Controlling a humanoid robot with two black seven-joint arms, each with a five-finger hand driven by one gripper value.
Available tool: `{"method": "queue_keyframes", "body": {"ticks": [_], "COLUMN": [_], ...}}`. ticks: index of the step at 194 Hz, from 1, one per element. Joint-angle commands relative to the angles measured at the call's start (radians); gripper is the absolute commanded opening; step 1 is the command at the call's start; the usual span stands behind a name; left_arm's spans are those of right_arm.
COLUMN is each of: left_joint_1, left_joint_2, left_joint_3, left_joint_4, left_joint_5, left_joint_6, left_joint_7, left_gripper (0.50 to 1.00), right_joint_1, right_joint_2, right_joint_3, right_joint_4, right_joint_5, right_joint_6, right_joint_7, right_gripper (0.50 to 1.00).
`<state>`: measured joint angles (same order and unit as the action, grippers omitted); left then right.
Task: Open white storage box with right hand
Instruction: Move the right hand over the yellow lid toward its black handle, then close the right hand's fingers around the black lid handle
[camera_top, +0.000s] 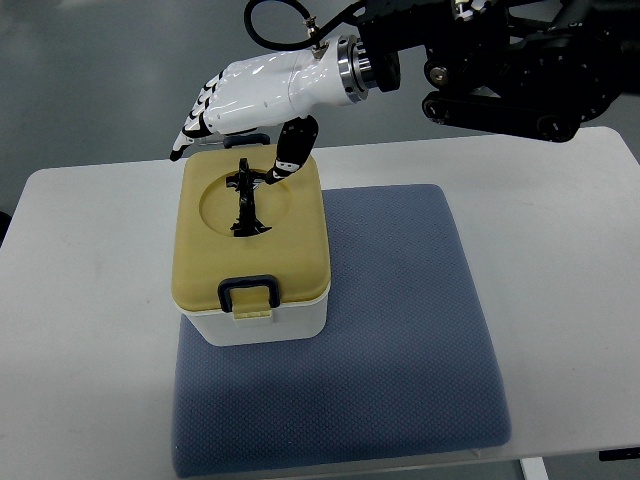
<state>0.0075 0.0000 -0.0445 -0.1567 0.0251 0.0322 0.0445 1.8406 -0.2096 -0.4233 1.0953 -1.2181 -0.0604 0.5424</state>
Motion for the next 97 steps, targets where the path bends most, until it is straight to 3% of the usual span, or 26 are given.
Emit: {"method": "queue_keyframes", "body": {"ticks": [1,41,97], "left_joint_1": [-0.001,0.000,0.000], "left_joint_2": [0.000,0.000,0.000], "left_joint_3": [0.000,0.000,0.000], "left_joint_4": [0.000,0.000,0.000], "left_joint_5": [-0.001,-0.001,-0.001], "left_joint_6": [0.000,0.000,0.000], "left_joint_7": [0.000,0.000,0.000], "left_gripper": [1.000,1.000,1.000], "right_joint_1": [-0.001,-0.018,-0.027], "right_joint_2": [0.010,0.038,0.047], "right_joint_3": [-0.026,-0.031,-0.058], "right_joint_4": [-0.025,-0.055,-0.060], "right_joint_5": [-0.001,-0.004,-0.049], "right_joint_6": [-0.012,-0.016,-0.039], "right_joint_7": [-0.001,0.004,0.007], "right_gripper": [0.793,0.750,0.754]}}
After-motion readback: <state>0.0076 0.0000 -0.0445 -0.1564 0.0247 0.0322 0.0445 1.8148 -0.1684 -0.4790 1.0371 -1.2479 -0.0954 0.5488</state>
